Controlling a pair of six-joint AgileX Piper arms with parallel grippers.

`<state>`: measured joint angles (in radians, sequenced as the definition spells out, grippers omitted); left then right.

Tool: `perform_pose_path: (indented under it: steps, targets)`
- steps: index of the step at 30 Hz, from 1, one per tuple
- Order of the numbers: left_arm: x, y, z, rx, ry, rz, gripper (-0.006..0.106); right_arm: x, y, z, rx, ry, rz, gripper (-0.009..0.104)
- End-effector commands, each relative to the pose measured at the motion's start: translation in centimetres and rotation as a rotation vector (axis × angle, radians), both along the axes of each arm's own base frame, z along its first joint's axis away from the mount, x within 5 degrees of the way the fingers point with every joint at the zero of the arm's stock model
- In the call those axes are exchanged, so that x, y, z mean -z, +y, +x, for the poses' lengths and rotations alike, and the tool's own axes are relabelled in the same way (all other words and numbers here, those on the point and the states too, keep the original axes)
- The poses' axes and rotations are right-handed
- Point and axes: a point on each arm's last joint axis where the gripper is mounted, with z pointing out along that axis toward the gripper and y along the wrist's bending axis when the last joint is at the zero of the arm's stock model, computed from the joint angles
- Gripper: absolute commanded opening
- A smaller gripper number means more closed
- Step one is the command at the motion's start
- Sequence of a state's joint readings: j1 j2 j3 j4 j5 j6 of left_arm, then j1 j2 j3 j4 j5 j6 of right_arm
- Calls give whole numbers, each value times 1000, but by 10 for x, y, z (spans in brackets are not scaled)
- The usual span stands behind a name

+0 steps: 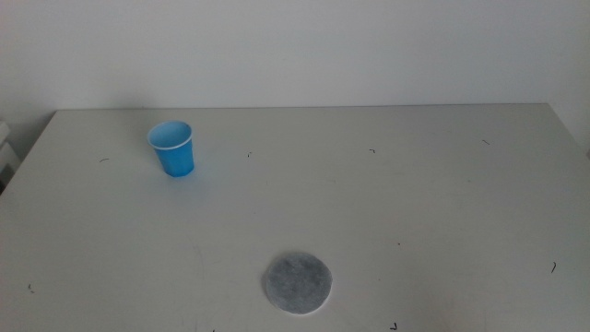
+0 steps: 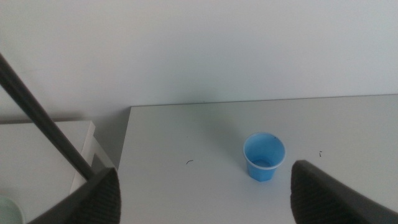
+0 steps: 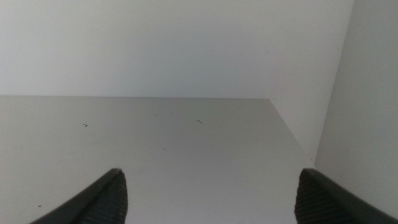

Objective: Place an empty cup on a cup mat.

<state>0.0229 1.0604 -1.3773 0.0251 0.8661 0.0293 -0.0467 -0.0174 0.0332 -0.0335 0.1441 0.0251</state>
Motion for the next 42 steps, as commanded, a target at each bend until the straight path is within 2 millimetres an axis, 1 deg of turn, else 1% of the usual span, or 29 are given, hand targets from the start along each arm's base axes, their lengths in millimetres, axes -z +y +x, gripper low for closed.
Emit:
perform_pose_path:
  steps: [1, 2, 4, 9, 12, 14, 18, 23, 26, 31, 37, 42]
  targets:
    - [-23, -1, 18, 18, -48, 26, 105, -12, 0, -2, -4, -108, -23, 94]
    - [-28, -1, 25, 22, -45, 34, 105, -12, 0, -2, -4, -108, -23, 94]
    - [-33, 0, 46, 31, -27, 50, 105, -12, 0, -2, -4, -108, -23, 94]
    - [-31, -1, 99, 42, 13, 33, 105, -12, 0, -2, -4, -108, -23, 94]
    - [-21, -2, 130, 52, 40, 13, 105, -12, 0, -2, -4, -108, -23, 94]
    - [-11, -3, 150, 63, 67, -4, 105, -12, 0, -2, -4, -108, -23, 94]
    - [13, -5, 179, 83, 130, -22, 105, -12, 0, -2, -4, -108, -23, 94]
    - [45, -5, 205, 85, 204, -38, 105, -12, 0, -2, -4, -108, -23, 94]
    - [69, -5, 222, 76, 258, -53, 105, -12, 0, -2, -4, -108, -23, 94]
    - [108, -6, 244, 67, 365, -111, 105, -12, 0, -2, -4, -108, -23, 94]
    - [148, -11, 263, 80, 457, -178, 105, -12, 0, -2, -4, -108, -23, 94]
    - [177, -12, 274, 79, 522, -191, 105, -12, 0, -2, -4, -108, -23, 94]
